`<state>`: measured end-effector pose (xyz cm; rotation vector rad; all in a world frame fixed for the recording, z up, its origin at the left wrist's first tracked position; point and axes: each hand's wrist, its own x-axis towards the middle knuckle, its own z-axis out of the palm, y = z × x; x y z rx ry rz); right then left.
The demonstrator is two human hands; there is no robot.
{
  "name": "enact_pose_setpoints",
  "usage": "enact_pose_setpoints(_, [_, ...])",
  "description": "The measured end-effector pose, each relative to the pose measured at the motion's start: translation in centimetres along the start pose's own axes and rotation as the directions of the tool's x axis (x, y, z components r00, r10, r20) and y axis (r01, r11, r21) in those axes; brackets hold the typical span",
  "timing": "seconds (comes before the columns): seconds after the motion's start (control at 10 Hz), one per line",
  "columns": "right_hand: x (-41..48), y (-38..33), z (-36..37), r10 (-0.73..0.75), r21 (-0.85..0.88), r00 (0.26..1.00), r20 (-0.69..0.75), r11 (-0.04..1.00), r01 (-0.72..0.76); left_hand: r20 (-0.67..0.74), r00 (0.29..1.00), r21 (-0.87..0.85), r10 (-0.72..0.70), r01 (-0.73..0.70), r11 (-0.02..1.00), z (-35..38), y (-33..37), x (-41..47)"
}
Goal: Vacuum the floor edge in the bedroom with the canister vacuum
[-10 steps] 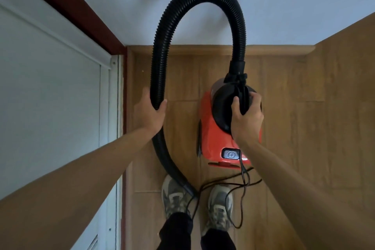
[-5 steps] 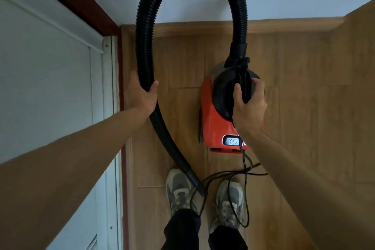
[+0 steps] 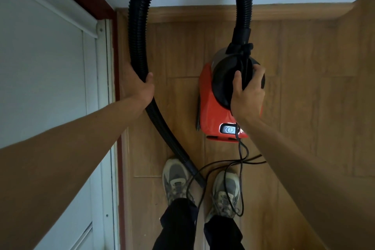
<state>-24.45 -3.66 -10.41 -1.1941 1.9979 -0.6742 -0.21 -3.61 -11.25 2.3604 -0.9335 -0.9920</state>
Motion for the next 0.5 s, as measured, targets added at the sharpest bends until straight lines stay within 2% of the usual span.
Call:
enact_pose_setpoints(0.1, [0.2, -0.6, -0.9, 0.015, -0.071, 0.995, 0.100, 0.997, -0.008, 0.009, 1.000, 0.029, -0.008, 0.007, 1.000, -1.2, 1.0, -1.0])
enact_pose_setpoints(0.2, [0.4, -1.5, -2.3, 0.026, -0.219, 0.976, 0.216, 0.975, 0.022, 0.026, 0.999, 0.057, 0.021, -0.022, 0.998, -2.6, 2.3, -2.2])
enact_pose_setpoints(0.3, [1.0, -3.0, -4.6, 0.044, -0.451, 0.924, 0.379, 0.881, 0.143, 0.035, 0.998, 0.101, 0.061, -0.064, 0.993, -4.1, 4.0, -3.2])
enact_pose_setpoints(0.4, [1.3, -6.1, -7.7, 0.059, -0.608, 0.860, 0.507, 0.732, 0.308, 0.057, 0.993, 0.171, 0.102, -0.110, 0.979, -5.7, 6.2, -4.7])
enact_pose_setpoints(0.5, [1.5, -9.2, -11.1, 0.012, -0.628, 0.813, 0.582, 0.642, 0.440, 0.115, 0.984, 0.222, 0.133, -0.156, 0.963, -7.5, 8.5, -6.0])
